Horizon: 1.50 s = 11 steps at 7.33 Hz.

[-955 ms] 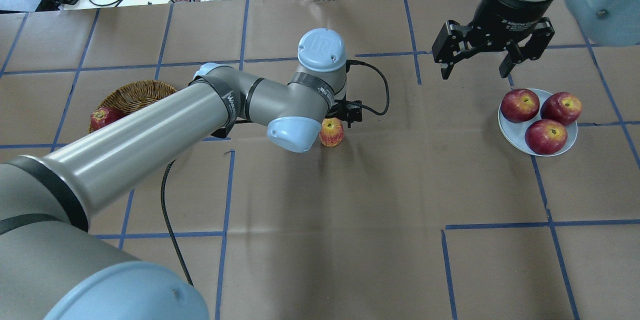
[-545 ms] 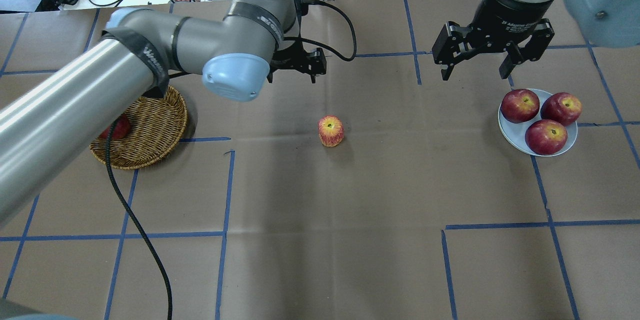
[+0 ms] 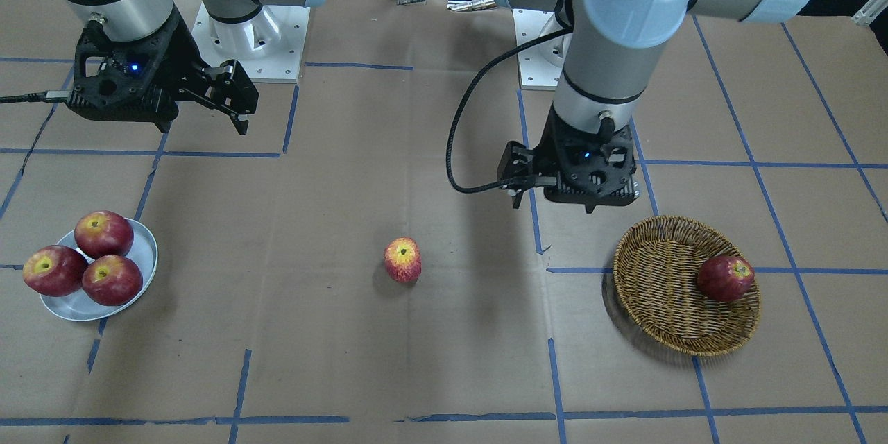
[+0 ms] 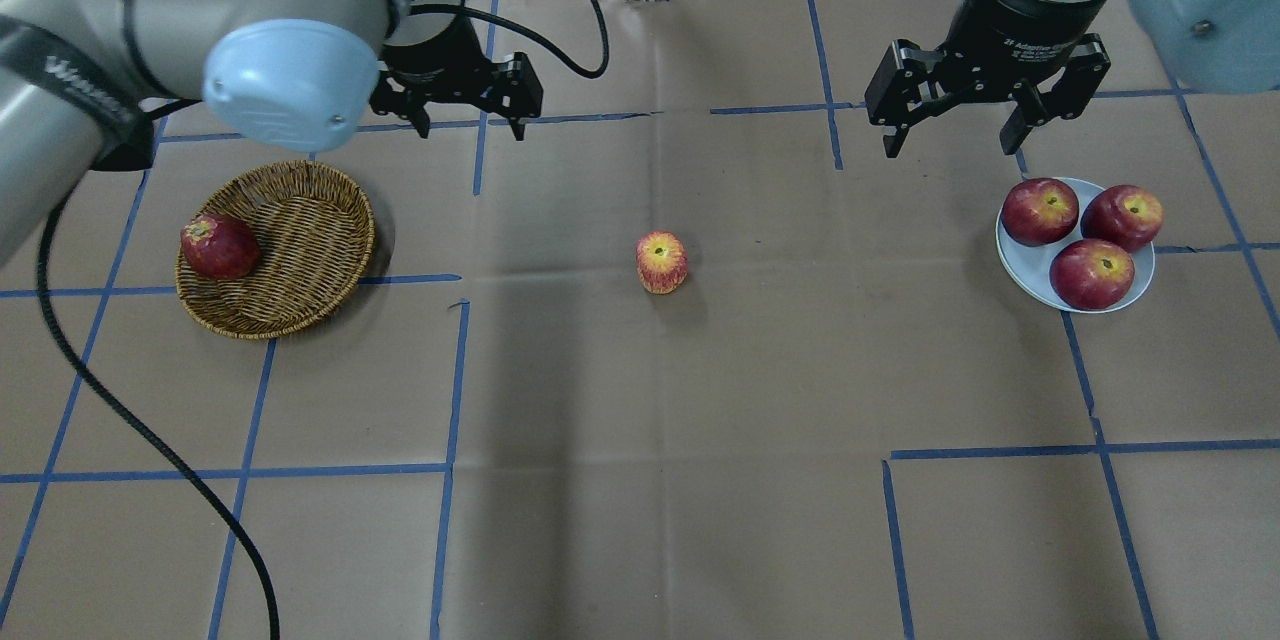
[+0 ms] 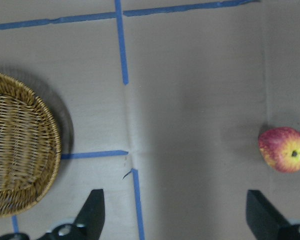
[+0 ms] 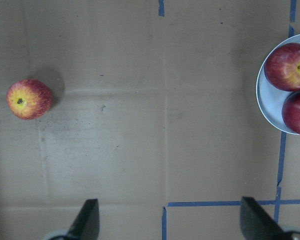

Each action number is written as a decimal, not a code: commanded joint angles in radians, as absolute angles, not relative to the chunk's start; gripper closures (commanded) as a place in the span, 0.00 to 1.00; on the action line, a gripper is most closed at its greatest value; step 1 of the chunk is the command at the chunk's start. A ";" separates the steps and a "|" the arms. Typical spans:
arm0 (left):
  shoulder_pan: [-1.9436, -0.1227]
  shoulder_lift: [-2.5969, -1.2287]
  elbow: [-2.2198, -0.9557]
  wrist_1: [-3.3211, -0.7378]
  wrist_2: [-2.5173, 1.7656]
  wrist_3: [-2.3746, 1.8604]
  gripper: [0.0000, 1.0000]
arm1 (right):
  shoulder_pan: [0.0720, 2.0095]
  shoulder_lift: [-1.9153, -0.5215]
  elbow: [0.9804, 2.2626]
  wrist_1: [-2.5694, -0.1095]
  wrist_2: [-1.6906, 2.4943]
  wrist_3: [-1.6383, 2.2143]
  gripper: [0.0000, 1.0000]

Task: Transfer apple from basket to plate
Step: 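Reach the right gripper to the apple while the left arm withdraws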

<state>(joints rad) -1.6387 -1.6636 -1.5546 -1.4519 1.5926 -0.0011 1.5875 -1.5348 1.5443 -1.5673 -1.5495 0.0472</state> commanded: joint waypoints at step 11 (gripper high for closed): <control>-1.637 -1.473 -1.618 -1.623 1.680 0.020 0.01 | 1.931 -1.057 1.560 -2.105 -1.560 0.434 0.00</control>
